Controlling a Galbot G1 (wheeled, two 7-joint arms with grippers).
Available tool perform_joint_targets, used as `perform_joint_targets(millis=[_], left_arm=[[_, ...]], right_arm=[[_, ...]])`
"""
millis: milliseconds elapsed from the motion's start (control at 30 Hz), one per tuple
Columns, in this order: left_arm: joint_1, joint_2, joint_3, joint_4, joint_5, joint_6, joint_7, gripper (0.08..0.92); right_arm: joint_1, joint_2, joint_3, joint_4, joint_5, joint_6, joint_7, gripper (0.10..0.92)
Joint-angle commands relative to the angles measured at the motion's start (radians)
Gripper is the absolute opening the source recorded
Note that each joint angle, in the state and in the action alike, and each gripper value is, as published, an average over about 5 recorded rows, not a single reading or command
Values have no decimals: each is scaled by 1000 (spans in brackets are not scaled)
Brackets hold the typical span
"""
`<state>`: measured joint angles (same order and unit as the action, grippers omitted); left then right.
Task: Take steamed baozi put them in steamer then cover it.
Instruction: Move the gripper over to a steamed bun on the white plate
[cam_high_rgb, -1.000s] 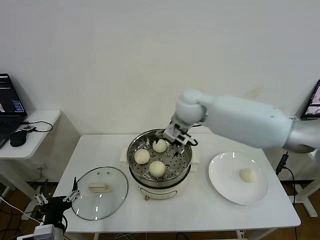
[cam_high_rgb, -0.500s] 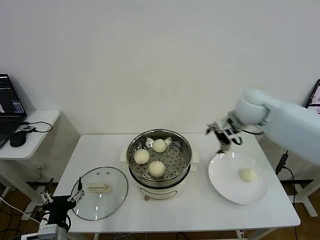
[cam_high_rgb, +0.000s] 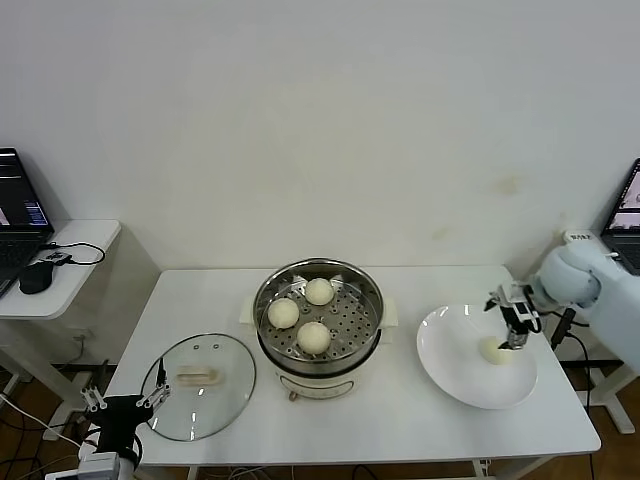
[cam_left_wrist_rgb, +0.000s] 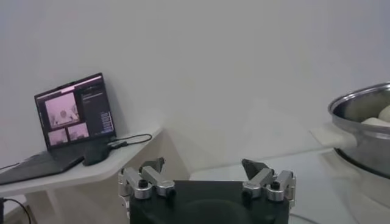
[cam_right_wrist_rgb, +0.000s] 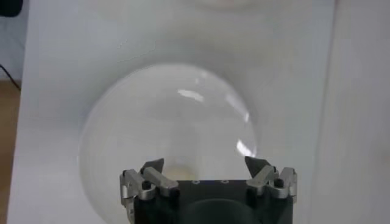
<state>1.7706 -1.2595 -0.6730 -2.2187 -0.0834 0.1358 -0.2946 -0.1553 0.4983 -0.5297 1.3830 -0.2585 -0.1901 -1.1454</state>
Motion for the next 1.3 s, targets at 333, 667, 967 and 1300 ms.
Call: perform_joint_targets(millis=[333, 667, 967, 1300], left_arm=[[6, -7, -6, 3, 4, 1, 0, 823], [4, -12, -5, 9, 4, 1, 1, 823], [1, -14, 0, 13, 6, 1, 0, 823], [-4, -10, 3, 6, 8, 4, 0, 823]], right_arm=[[-177, 140, 156, -216, -147, 7, 26, 823], [-158, 197, 134, -263, -169, -17, 44, 821], [-149, 195, 130, -269, -173, -26, 40, 723], [-34, 115, 50, -163, -54, -58, 13, 643]])
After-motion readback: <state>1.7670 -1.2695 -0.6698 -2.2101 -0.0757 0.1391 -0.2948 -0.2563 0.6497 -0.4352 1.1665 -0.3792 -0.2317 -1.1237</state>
